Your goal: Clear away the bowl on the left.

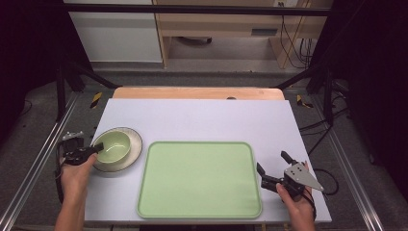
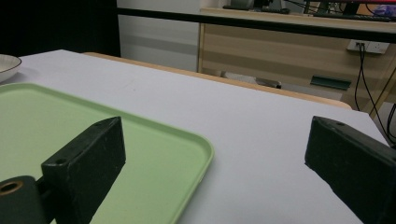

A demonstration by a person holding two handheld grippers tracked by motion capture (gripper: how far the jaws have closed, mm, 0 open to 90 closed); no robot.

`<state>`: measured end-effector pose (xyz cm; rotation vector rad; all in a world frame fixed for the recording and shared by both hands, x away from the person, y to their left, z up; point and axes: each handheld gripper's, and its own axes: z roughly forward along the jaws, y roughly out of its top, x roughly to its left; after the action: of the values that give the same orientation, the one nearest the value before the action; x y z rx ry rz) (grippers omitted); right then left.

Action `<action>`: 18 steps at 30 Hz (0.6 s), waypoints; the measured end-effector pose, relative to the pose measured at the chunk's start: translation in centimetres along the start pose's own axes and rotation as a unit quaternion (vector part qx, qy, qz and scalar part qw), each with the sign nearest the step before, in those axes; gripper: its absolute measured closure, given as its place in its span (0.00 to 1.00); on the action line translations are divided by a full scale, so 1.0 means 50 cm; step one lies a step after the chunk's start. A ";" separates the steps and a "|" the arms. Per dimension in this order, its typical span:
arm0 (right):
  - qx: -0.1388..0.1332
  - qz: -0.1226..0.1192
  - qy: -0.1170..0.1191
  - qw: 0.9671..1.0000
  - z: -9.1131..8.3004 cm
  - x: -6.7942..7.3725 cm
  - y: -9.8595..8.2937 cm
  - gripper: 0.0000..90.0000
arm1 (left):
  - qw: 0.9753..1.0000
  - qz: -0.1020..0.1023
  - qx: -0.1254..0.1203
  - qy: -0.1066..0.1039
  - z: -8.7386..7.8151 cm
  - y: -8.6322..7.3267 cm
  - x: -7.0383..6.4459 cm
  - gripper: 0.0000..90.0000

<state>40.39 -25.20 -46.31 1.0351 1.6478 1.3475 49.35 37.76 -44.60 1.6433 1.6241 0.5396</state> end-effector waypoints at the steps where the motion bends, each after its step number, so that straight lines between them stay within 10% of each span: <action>1: 0.000 0.000 0.000 1.000 0.000 0.000 0.000 0.06 | 1.000 -0.004 -0.003 -0.004 -0.001 -0.001 0.001 0.92; 10: -0.003 -0.002 0.003 1.000 0.001 0.001 0.001 0.06 | 0.997 -0.051 -0.031 -0.044 -0.031 0.001 0.013 0.92; 18: -0.004 -0.001 0.002 1.000 0.000 0.000 0.002 0.06 | 0.997 -0.030 -0.045 -0.061 -0.046 0.019 -0.026 0.92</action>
<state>40.40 -25.22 -46.20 1.0262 1.6438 1.3547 48.13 37.09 -42.15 1.5274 1.5331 0.4657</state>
